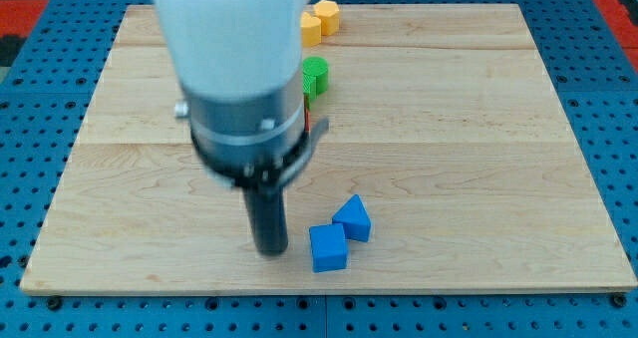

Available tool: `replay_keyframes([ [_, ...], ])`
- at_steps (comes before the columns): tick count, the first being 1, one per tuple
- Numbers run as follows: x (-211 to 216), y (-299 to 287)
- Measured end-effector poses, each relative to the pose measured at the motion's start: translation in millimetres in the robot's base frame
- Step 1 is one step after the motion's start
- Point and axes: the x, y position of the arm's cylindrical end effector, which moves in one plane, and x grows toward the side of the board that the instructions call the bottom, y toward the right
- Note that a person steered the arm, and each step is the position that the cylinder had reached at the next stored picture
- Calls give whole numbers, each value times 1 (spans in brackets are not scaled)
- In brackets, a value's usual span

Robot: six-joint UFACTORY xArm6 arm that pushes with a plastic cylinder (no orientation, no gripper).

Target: Move both the blue blocks to the right side

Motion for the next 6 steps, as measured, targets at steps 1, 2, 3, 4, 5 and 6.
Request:
replay_keyframes([
  [1, 18, 55],
  [2, -26, 57],
  [3, -39, 62],
  [4, -64, 62],
  [5, -67, 51],
  [6, -78, 67],
])
